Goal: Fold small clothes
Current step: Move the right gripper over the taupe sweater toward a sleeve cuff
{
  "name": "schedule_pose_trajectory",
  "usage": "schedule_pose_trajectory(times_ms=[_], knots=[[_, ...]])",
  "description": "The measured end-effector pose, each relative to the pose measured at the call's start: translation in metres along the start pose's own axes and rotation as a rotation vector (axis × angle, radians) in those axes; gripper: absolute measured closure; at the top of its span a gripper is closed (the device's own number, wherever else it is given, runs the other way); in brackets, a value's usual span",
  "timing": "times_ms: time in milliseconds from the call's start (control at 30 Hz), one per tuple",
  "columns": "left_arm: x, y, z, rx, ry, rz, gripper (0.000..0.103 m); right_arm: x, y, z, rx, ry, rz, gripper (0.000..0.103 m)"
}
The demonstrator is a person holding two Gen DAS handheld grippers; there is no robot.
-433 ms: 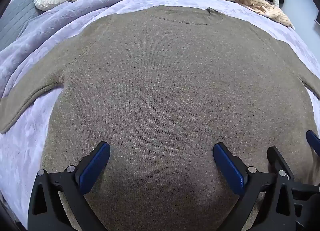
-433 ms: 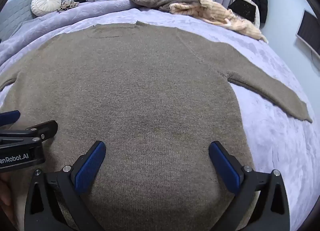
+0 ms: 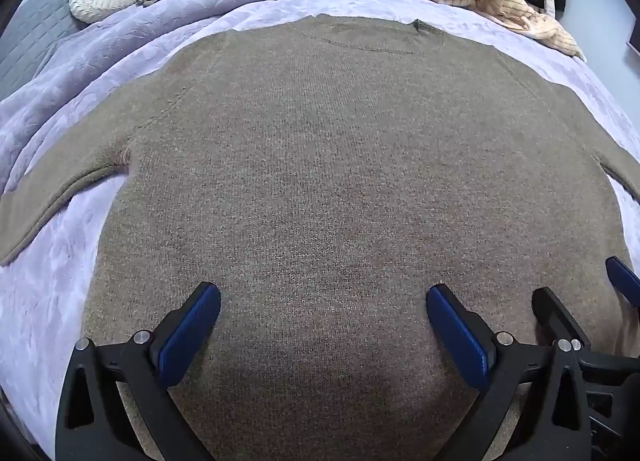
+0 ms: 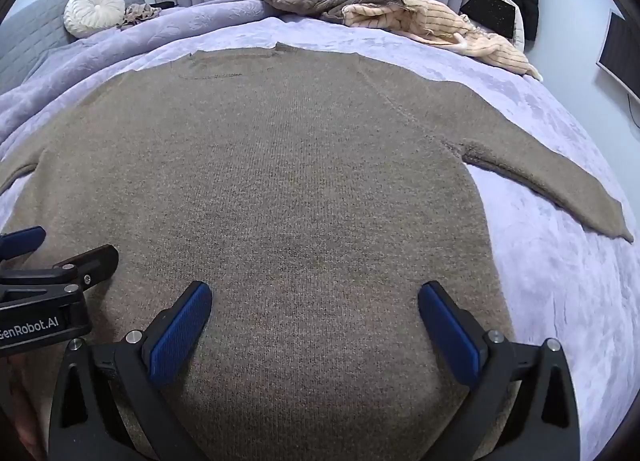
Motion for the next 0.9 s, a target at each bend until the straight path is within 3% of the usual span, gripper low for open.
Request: schedule_pose_trajectory(times_ms=[300, 900], knots=[[-0.001, -0.0002, 0.0057, -0.017, 0.016, 0.021, 0.0, 0.0025, -0.0018, -0.0039, -0.01, -0.026, 0.001, 0.0], [0.005, -0.0042, 0.0065, -0.002, 0.007, -0.09, 0.0, 0.004, -0.0008, -0.0071, -0.041, -0.075, -0.097, 0.0]])
Point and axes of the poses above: each gripper's, at about its wrist camera, not at the fingertips, and x roughly the way its jaws point, z to its right, y to its top, the point moved 10 cm from there along x, roughly the way its jaws point, and after that the axes turned 14 degrees about y, right-handed, at the moved point
